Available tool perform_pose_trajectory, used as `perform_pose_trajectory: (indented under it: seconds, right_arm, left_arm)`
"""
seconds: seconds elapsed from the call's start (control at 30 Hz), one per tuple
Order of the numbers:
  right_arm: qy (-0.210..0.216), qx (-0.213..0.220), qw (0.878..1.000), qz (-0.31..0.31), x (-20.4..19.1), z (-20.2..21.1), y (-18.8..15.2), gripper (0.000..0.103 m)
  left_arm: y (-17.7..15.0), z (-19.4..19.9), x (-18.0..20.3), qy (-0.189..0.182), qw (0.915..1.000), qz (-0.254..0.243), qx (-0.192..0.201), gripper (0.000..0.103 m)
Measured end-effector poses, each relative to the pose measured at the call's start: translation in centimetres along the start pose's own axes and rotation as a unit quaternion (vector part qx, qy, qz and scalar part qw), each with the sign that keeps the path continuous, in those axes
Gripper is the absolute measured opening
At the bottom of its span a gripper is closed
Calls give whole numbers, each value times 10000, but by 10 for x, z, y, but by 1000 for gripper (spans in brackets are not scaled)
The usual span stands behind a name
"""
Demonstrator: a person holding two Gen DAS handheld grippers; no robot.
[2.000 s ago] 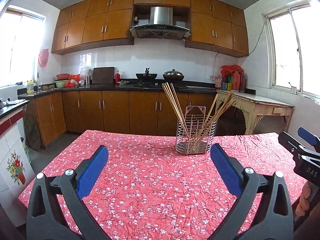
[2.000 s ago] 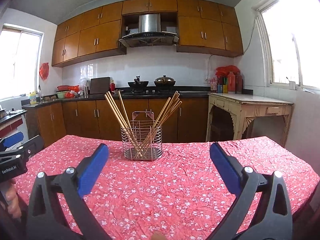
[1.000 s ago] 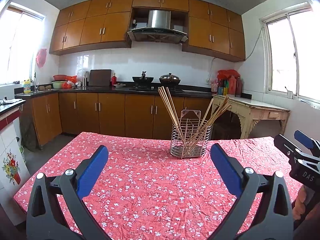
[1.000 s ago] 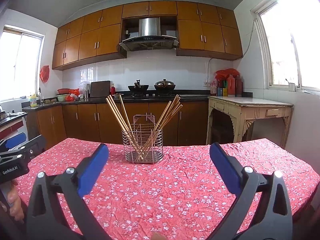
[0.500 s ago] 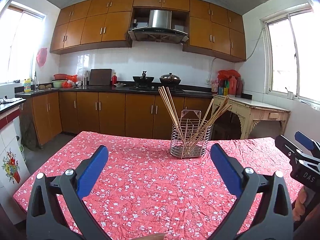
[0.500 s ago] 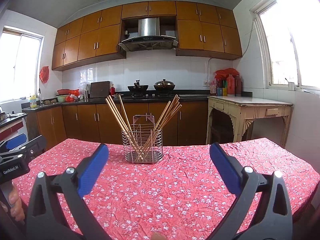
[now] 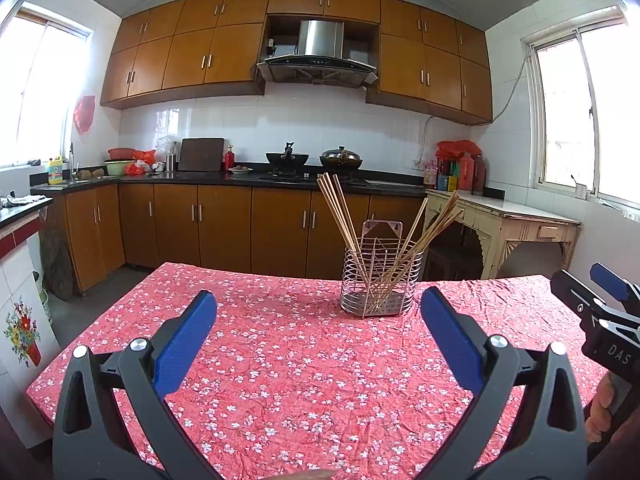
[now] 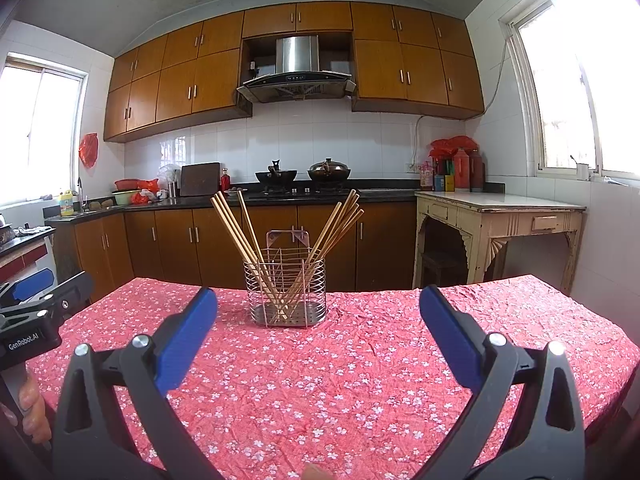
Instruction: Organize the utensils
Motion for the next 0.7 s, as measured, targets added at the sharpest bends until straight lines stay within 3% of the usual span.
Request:
perform_pose_trajectory:
  seconds: [0.7]
  right_arm:
    - [0,-14,10000,-12,-1,0,-1,99]
  left_arm:
    - [-1,-1,1,-2,10000,-1,-15,101]
Point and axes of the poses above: each gripper's, at about its wrist camera, not at the fingertips, and z roughly against the way its jaws point, x to its right, y to its top, the point moved 6 cm from there along -z, roughly the way its jaws point, and after that the axes turned 7 degrees about -z, right-handed, at the moved point
